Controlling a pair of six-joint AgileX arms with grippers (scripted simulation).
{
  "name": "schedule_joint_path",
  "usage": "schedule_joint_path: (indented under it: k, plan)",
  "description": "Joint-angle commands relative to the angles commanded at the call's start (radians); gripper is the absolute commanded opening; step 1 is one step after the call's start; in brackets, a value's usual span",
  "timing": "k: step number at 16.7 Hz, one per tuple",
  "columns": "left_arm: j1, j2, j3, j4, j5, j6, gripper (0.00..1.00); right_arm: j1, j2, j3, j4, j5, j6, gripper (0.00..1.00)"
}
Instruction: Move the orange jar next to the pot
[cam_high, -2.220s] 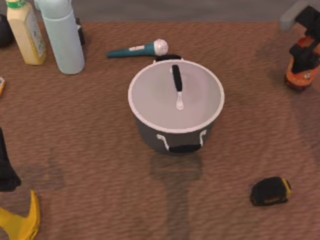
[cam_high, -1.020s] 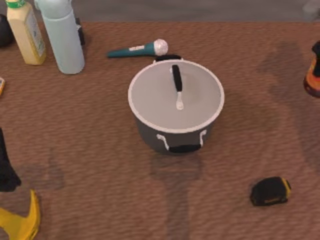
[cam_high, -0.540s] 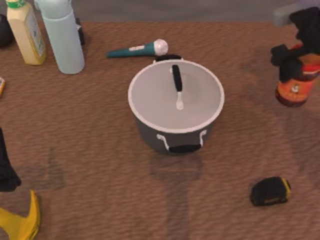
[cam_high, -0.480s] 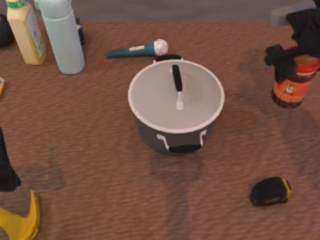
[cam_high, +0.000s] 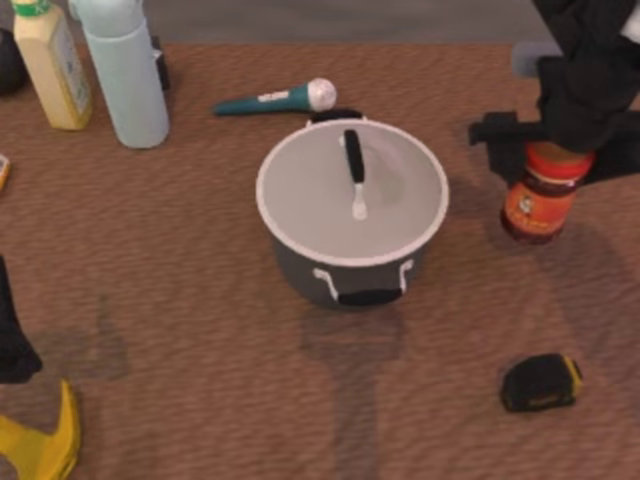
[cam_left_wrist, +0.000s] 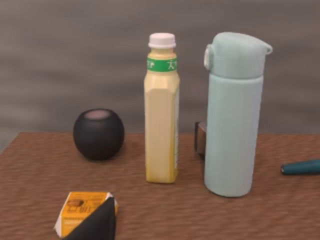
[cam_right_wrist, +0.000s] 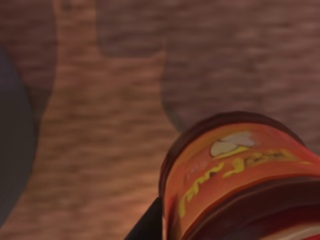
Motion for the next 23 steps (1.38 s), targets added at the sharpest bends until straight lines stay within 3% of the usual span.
schedule_joint_path:
  k: [6,13,17,23]
  plan:
    - [0.000,0.000,0.000,0.000,0.000,0.000,1.00,-0.002,0.004,-0.003,0.004,-0.001,0.010,0.00]
    - [0.000,0.000,0.000,0.000,0.000,0.000,1.00,0.002,0.059,-0.105,0.166,0.002,0.008,0.00]
    - [0.000,0.000,0.000,0.000,0.000,0.000,1.00,0.002,0.063,-0.111,0.173,0.003,0.009,0.00]
    - [0.000,0.000,0.000,0.000,0.000,0.000,1.00,0.002,0.063,-0.111,0.173,0.003,0.009,0.45]
